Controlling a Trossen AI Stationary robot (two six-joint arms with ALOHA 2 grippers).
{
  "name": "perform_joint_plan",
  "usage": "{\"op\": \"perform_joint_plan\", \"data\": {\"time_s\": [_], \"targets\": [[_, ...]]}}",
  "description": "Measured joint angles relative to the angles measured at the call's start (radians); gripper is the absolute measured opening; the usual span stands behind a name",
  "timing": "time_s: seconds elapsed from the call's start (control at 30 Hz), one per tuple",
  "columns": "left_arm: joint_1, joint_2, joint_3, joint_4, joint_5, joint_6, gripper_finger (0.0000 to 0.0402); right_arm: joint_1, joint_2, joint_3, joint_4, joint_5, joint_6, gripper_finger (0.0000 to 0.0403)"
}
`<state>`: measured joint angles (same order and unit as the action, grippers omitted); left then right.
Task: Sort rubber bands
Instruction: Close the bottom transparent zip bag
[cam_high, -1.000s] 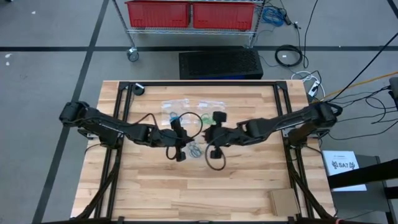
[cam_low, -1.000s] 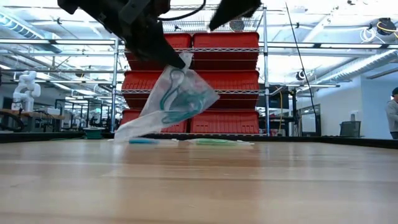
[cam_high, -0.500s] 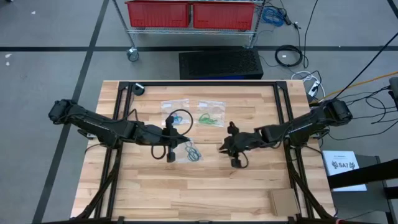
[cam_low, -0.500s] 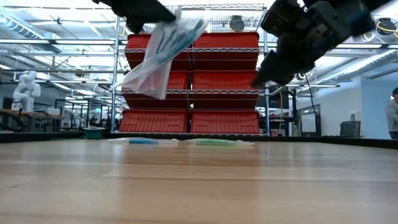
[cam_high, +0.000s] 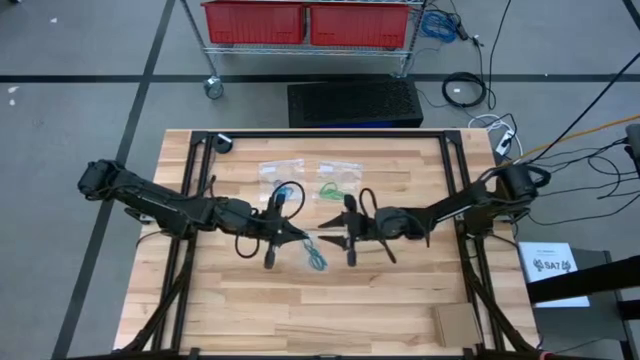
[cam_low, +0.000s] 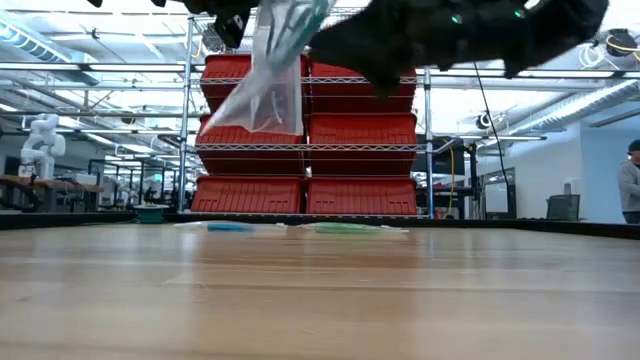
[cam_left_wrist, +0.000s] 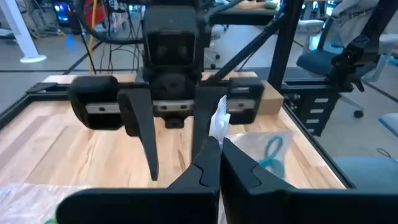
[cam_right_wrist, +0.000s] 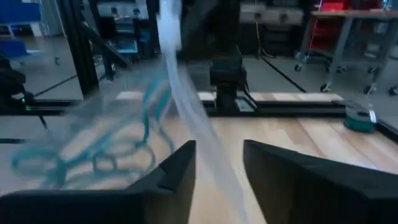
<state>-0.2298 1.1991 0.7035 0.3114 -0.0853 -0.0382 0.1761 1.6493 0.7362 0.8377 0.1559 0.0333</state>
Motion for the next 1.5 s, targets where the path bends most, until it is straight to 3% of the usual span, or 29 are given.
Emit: {"op": "perform_joint_plan", "data": {"time_s": [0.13,0.27,0.37,0.57,1.23,1.5], "targets": [[0.000,-0.001,0.000,0.005,0.000,0.000,0.0001,-0.007,0.028,0.076,-0.036,0.000,-0.020,0.0162],[0.000,-0.001,0.000,0.008,0.002,0.016,0.0001,-0.011,0.037,0.147,-0.133,0.001,-0.070,0.0158],[0.000,-0.001,0.000,0.019,0.003,0.019,0.0001,-0.011,0.037,0.178,-0.183,0.002,-0.084,0.0123],[0.000,-0.001,0.000,0.017,-0.002,0.027,0.0001,-0.011,0.033,0.192,-0.265,0.002,-0.099,0.0011],[0.002,-0.006,0.000,-0.009,-0.056,0.071,0.0003,-0.003,-0.161,0.192,-0.538,0.051,-0.108,0.0000],[0.000,-0.008,0.000,-0.020,0.005,0.070,0.0066,-0.004,-0.169,0.192,-0.573,0.062,-0.103,0.0000]]}}
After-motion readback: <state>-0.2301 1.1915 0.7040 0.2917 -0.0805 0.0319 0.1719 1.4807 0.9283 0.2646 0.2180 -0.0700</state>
